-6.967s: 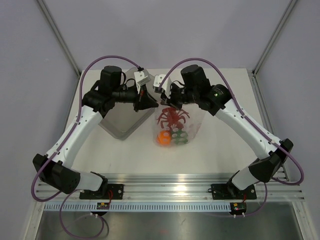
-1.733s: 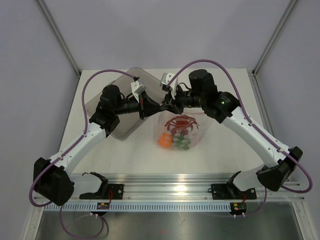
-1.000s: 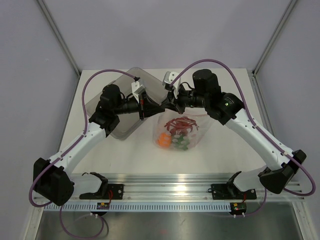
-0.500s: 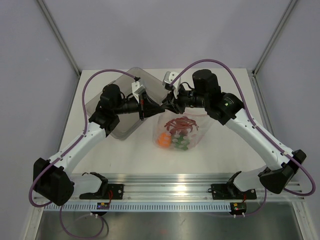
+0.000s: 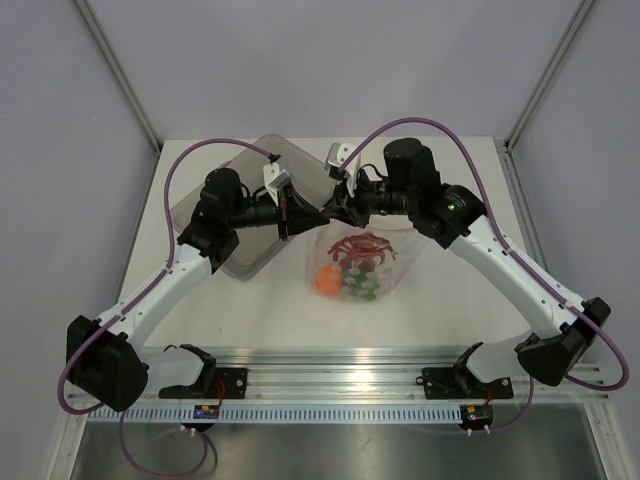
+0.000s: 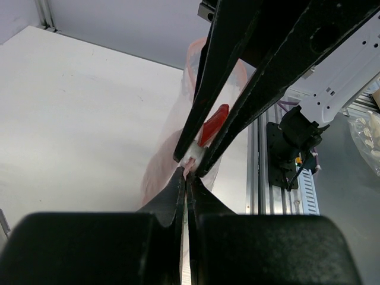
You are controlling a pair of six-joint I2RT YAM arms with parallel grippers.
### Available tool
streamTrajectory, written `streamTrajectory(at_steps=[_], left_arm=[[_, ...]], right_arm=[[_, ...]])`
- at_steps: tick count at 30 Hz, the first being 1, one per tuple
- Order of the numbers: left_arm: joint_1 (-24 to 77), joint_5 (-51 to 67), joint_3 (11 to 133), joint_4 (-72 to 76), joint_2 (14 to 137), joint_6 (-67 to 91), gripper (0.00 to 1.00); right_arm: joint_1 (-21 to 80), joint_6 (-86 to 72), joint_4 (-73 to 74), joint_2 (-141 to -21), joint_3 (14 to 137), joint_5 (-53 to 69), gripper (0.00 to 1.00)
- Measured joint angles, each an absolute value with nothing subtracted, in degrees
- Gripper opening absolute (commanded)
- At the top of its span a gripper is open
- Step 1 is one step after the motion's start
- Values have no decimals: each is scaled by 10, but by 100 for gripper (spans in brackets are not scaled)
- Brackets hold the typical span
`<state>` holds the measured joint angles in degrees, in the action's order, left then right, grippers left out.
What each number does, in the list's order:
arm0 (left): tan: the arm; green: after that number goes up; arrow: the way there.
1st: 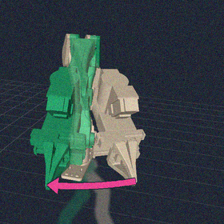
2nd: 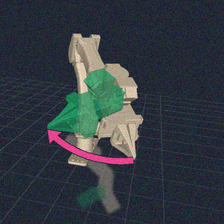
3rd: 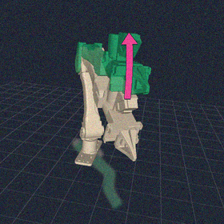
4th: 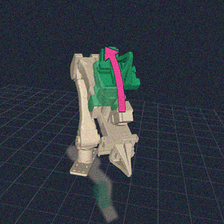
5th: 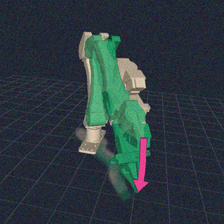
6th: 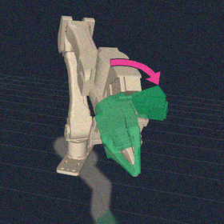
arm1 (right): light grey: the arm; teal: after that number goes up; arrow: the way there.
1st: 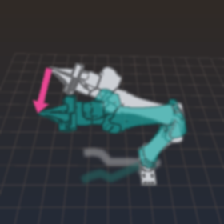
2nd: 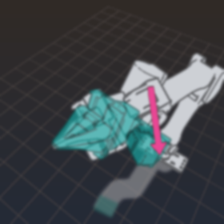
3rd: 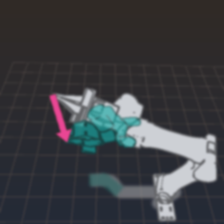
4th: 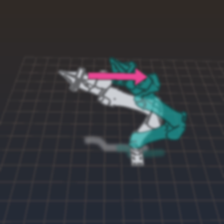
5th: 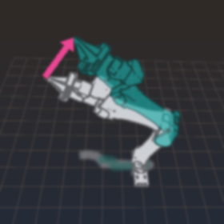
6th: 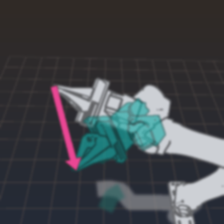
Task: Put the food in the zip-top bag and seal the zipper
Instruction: Zip the zipper food storage bag at the center of the board.
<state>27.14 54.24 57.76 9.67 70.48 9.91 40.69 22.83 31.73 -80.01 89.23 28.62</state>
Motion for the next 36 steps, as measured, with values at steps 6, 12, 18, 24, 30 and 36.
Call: streamTrajectory(at_steps=[6, 12, 18, 24, 30, 36], left_arm=[[271, 543, 578, 95, 705, 99, 0], [271, 552, 579, 79, 705, 82, 0], [275, 585, 603, 18, 708, 42, 26], [278, 615, 674, -45, 745, 12, 26], [281, 617, 674, -59, 747, -1, 11], [281, 616, 675, -69, 749, -11, 0]], right_arm=[[401, 225, 318, -800, 891, 301, 0], [397, 225, 306, -793, 872, 313, 0], [396, 224, 296, -765, 837, 326, 0], [387, 221, 294, -761, 837, 326, 0], [386, 220, 299, -761, 837, 326, 0], [384, 217, 301, -759, 837, 326, 0]])
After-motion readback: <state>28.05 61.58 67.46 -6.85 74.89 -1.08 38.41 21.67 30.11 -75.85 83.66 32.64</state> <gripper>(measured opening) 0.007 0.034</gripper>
